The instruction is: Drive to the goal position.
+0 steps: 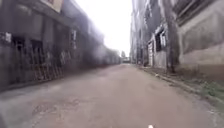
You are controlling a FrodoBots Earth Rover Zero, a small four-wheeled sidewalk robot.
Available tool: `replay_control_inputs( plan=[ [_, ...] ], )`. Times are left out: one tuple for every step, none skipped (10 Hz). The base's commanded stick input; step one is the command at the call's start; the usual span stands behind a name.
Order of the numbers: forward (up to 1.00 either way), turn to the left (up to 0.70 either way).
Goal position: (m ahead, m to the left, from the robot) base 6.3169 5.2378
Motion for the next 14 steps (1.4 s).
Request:
replay_control_inputs(
  plan=[
    [0.50,0.00],
    [0.50,0.00],
    [0.50,0.00],
    [0.50,0.00],
    [0.50,0.00],
    [0.50,0.00],
    [0.50,0.00],
    [0.50,0.00],
    [0.50,0.00],
    [0.50,0.00],
    [0.50,0.00],
    [0.50,-0.07],
    [0.50,-0.40],
    [0.50,-0.50]
  ],
)
